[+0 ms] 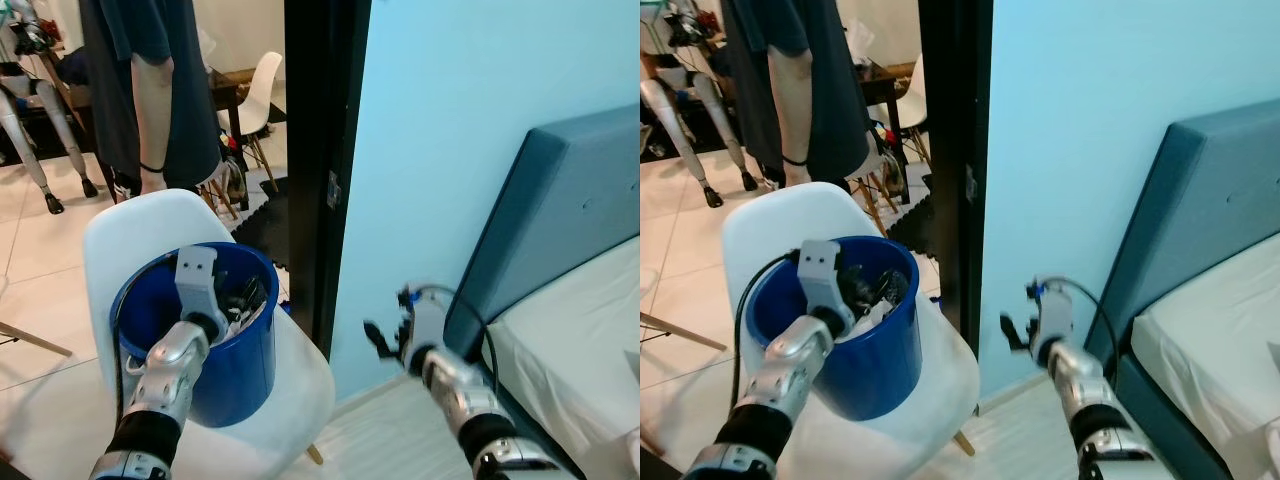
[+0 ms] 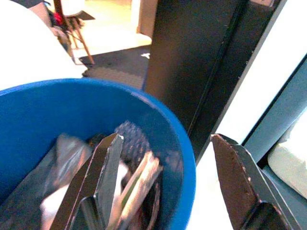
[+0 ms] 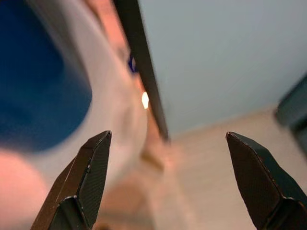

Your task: Clean up the room

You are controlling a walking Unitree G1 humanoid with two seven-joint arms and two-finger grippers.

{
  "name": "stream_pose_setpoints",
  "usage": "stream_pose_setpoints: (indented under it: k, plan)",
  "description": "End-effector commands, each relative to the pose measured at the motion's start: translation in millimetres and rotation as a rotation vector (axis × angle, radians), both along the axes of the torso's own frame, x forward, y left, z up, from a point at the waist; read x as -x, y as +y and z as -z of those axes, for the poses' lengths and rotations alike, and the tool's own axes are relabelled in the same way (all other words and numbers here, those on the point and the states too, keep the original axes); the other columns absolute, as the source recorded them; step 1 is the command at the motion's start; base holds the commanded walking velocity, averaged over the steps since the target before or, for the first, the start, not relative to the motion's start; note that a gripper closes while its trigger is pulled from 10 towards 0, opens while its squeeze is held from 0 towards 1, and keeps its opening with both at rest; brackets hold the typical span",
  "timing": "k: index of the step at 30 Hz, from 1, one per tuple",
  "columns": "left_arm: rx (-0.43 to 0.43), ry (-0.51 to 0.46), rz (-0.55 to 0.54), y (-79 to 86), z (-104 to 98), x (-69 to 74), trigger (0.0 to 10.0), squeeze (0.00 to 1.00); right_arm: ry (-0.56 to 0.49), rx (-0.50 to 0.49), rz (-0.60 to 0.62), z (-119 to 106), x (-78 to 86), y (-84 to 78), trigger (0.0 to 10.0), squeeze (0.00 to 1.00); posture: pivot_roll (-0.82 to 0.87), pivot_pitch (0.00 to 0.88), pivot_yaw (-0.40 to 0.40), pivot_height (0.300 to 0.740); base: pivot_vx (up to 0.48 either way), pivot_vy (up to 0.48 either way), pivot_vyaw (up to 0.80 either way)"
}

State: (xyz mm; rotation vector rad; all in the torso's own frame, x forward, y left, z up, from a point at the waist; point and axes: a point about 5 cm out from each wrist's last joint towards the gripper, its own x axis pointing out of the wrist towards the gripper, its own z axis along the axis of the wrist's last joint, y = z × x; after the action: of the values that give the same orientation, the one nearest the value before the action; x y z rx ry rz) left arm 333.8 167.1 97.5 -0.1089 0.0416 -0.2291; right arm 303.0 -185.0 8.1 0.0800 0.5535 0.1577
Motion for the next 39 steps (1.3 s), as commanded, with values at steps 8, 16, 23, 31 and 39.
stream_pose_setpoints:
  k: [8,16,23,31,39]
  plan:
    - [0.052,0.131,-0.086,15.8,33,14.4,10.0,0.00,0.255,0.043,0.114,51,56.1,-18.8,10.0,0.00,-0.04,0.000,-0.040,0.740,-0.229,0.000,0.00]
    - [0.016,0.396,-0.206,39.3,93,50.8,10.0,0.00,0.437,0.076,0.233,81,107.2,-34.7,10.0,0.00,-0.05,0.000,-0.034,0.740,0.000,0.000,-0.79]
    - [-0.158,0.838,-0.213,49.1,171,147.4,10.0,0.00,0.625,0.161,0.275,106,167.8,-44.6,10.0,0.00,-0.05,0.000,-0.027,0.740,0.000,0.000,-0.78]
    - [-0.183,1.100,-0.178,46.0,203,221.5,10.0,0.00,0.704,0.220,0.245,113,196.4,-49.8,10.0,0.00,-0.06,0.000,-0.031,0.740,0.000,0.000,-0.78]
    - [-0.194,1.060,-0.154,48.4,197,202.9,10.0,0.00,0.684,0.258,0.229,109,190.2,-60.5,10.0,0.00,-0.04,0.000,-0.036,0.740,0.000,0.000,-0.78]
